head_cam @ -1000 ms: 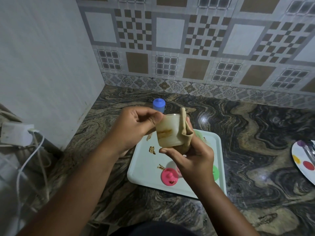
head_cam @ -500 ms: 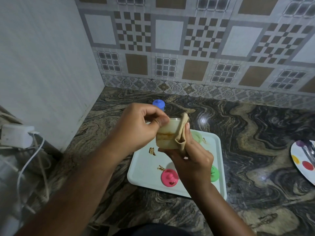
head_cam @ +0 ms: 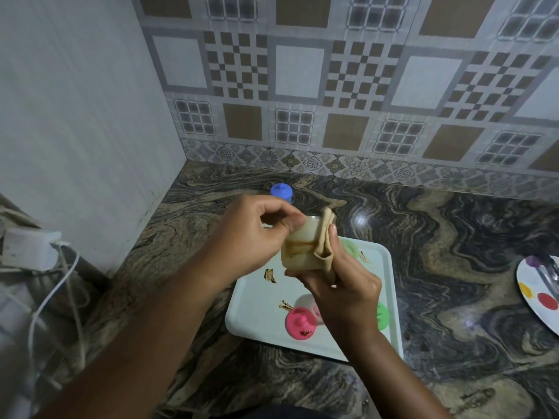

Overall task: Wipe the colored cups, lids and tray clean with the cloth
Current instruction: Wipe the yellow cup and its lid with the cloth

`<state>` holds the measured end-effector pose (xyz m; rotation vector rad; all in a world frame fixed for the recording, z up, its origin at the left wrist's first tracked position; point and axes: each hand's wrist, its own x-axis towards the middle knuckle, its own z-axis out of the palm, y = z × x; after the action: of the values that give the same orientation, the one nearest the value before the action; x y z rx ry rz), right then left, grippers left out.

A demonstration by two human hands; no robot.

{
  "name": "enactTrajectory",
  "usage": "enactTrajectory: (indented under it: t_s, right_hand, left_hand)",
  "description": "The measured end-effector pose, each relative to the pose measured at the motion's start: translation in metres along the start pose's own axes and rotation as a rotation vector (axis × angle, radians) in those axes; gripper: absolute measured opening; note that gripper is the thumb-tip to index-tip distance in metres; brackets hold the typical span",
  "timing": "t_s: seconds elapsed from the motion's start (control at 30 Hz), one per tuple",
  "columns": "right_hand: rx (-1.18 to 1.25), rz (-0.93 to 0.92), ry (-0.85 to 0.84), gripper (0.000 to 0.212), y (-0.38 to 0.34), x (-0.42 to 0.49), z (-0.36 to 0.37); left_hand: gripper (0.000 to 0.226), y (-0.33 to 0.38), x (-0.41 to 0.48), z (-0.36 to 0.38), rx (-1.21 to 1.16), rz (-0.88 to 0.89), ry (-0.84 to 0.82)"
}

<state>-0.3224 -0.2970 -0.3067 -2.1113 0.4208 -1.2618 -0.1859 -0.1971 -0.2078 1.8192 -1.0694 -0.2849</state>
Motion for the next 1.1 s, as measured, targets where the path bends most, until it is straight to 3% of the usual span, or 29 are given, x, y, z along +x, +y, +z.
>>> enactTrajectory:
  t_s: [0.1, 0.2, 0.3, 0.4, 0.47, 0.57, 0.63, 0.7, 0.8, 0.87, 0.9, 1.03, 1.1]
  right_hand:
    - [0.096, 0.093, -0.008, 0.07, 0.003, 0.004, -0.007]
    - [0.104, 0.063, 0.001, 0.061, 0.004, 0.005, -0.008]
    - [-0.055, -0.095, 0.011, 0.061, -0.001, 0.003, -0.004]
    - [-0.117, -0.182, 0.003, 0.062, 0.001, 0.0, -0.002]
    - [-0.057, -0.104, -0.002, 0.066, 0.0, 0.0, -0.003]
    - [-0.019, 0.004, 0.002, 0.061, -0.005, 0.006, -0.009]
    - [-0.01, -0.008, 0.001, 0.065, -0.006, 0.008, -0.011]
    - [-0.042, -0.056, -0.003, 0.06, -0.004, 0.007, -0.008]
    - [-0.122, -0.152, -0.004, 0.068, -0.003, 0.004, -0.002]
    - [-0.134, -0.184, 0.026, 0.067, -0.002, 0.004, -0.001]
    - [-0.118, -0.168, 0.042, 0.066, -0.002, 0.004, -0.001]
    - [0.037, 0.028, 0.065, 0.067, -0.008, 0.01, -0.008]
    - [0.062, 0.021, 0.061, 0.066, -0.008, 0.011, -0.009]
  left_hand:
    - [0.027, -0.01, 0.002, -0.006, -0.197, -0.127, -0.082]
    - [0.02, -0.011, 0.004, -0.006, -0.334, -0.175, -0.077]
    - [0.005, -0.005, 0.007, -0.004, -0.119, -0.075, -0.06]
    - [0.009, 0.008, 0.003, 0.002, 0.091, 0.018, 0.022]
    - [0.004, 0.01, 0.002, 0.002, 0.068, 0.023, 0.018]
    - [0.022, 0.0, 0.005, -0.006, -0.157, -0.115, -0.106]
    - [0.024, -0.002, 0.007, -0.008, -0.271, -0.165, -0.1]
    - [0.007, 0.0, 0.009, -0.006, -0.231, -0.148, -0.074]
    - [0.015, 0.006, 0.006, 0.001, 0.026, -0.052, -0.032]
    - [0.008, 0.012, 0.001, 0.006, 0.079, 0.011, 0.031]
    - [0.003, 0.013, -0.001, 0.008, 0.054, 0.022, 0.044]
    - [0.031, 0.002, 0.002, -0.001, -0.19, -0.119, -0.074]
    - [0.026, 0.0, 0.004, -0.006, -0.253, -0.145, -0.079]
